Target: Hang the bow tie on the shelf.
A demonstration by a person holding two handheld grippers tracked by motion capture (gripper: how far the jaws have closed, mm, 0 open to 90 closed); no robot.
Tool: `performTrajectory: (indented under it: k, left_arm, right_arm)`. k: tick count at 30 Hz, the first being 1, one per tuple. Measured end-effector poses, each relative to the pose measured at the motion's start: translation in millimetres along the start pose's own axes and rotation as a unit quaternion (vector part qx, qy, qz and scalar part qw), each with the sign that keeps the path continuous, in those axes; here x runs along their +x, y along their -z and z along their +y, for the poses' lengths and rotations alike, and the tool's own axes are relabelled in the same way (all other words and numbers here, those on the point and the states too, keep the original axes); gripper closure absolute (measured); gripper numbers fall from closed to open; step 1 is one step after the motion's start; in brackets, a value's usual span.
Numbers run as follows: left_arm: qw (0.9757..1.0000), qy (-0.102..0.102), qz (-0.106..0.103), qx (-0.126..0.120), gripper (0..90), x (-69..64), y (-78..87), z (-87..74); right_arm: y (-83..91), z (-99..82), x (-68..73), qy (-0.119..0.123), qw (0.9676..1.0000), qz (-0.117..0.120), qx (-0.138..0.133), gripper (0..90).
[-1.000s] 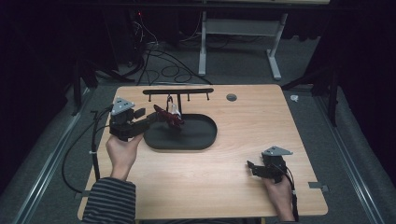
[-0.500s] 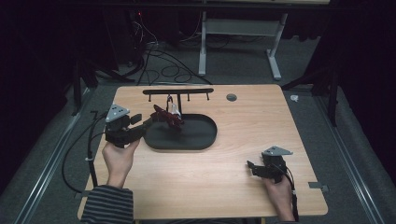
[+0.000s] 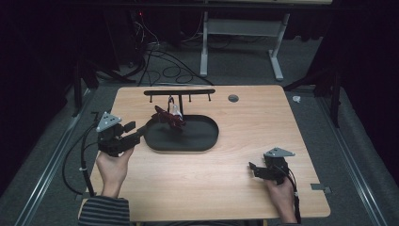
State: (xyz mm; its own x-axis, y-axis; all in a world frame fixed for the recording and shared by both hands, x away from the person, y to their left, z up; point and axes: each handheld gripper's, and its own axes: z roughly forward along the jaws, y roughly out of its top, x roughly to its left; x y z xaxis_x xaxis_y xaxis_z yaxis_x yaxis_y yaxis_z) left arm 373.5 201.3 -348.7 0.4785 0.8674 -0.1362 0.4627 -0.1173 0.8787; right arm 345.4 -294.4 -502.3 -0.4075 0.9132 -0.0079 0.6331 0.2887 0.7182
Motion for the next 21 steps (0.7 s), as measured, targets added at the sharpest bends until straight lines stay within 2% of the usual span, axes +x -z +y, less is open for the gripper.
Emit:
performTrajectory:
  k: [21]
  left_arm:
    - [0.9998,0.014,0.011,0.009,50.4,7.2,13.1,-25.8]
  right_arm:
    - [-0.1,-0.1,0.2,-0.001,1.0000,0.000,0.000,27.9]
